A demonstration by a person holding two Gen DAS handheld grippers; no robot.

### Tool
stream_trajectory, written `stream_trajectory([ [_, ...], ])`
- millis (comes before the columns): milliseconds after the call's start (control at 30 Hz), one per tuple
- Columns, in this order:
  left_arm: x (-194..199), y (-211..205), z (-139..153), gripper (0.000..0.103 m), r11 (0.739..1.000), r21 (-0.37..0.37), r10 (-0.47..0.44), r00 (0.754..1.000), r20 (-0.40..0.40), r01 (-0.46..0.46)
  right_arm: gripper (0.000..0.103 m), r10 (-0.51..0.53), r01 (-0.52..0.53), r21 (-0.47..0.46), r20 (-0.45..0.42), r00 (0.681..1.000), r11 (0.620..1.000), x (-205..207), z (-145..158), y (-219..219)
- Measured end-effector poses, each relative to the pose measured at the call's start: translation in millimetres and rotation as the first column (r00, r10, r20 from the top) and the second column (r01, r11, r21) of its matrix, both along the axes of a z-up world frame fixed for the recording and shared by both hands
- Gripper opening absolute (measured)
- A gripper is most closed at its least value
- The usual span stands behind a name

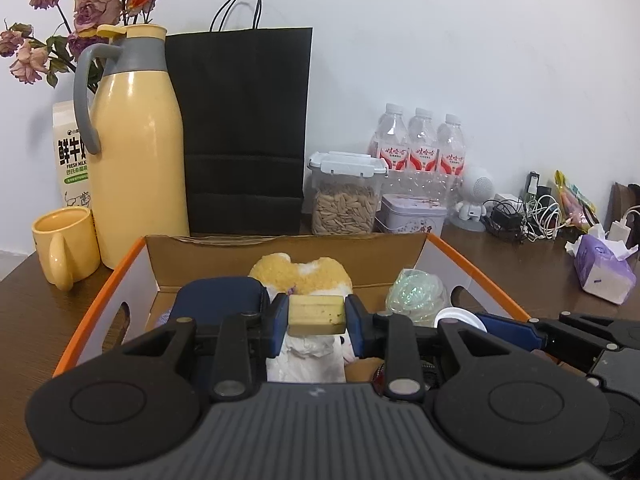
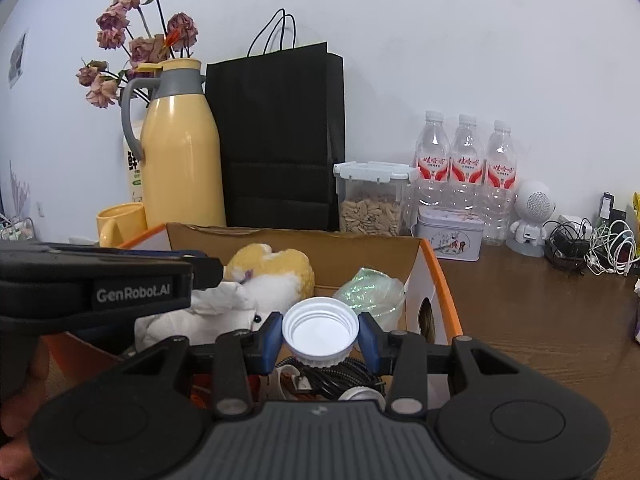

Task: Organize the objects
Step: 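Drop the cap in the carton with the right tool while the left drops the block, then withdraw both open tools from the carton toward the remaining caps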

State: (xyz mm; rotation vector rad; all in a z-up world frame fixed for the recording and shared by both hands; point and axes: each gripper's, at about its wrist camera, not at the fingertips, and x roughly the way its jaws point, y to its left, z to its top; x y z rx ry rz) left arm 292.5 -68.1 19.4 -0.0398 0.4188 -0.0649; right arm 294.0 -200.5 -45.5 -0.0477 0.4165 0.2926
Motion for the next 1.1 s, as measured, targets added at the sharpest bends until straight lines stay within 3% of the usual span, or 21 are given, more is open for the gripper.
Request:
stream_trajectory([
  [67, -3, -1, 0, 0.036, 1.000, 0.008, 0.009, 1.000, 0.021, -0.009, 0.039, -0.004, 0.004, 0.002, -0.002, 1.000, 1.000, 0, 0, -1],
  [133, -8, -2, 2, 0.051, 1.000, 0.017, 0.015, 0.999, 0.041, -0.015, 0.043, -0.008, 0.008, 0.007, -0.008, 1.000, 1.000, 0, -1, -2],
  [167, -10, -2, 3, 0.066, 0.999, 0.022, 0.022, 0.998, 0.055, -0.024, 0.046, -0.012, 0.012, 0.006, -0.013, 1.000, 1.000, 0, -1, -2],
  [200, -13, -2, 4, 0.075, 0.999, 0.026, 0.030, 0.997, 0.071, -0.032, 0.056, -0.016, 0.016, 0.005, -0.015, 1.000, 1.000, -1, -2, -3],
  [233, -17, -2, 5, 0.093, 0.999, 0.031, 0.039, 0.995, 0.088, -0.041, 0.069, -0.015, 0.016, 0.007, -0.011, 1.000, 1.000, -3, -1, -4],
  [267, -19, -2, 6, 0.103, 0.998, 0.033, 0.049, 0.993, 0.103, -0.053, 0.076, -0.016, 0.016, 0.010, -0.004, 1.000, 1.000, -5, 0, -4],
  [333, -24, -1, 7, 0.103, 0.997, 0.036, 0.069, 0.990, 0.125, -0.074, 0.094, -0.017, 0.017, 0.010, 0.015, 1.000, 1.000, -9, 3, -4],
  [400, -24, 1, 8, 0.103, 0.997, 0.028, 0.073, 0.990, 0.120, -0.077, 0.103, -0.018, 0.018, 0.008, 0.025, 1.000, 1.000, -11, 4, -4],
  [1100, -52, 11, 15, 0.103, 0.997, -0.002, 0.078, 0.984, 0.157, -0.078, 0.103, -0.024, 0.023, 0.010, 0.069, 0.997, 1.000, -35, 16, -7],
])
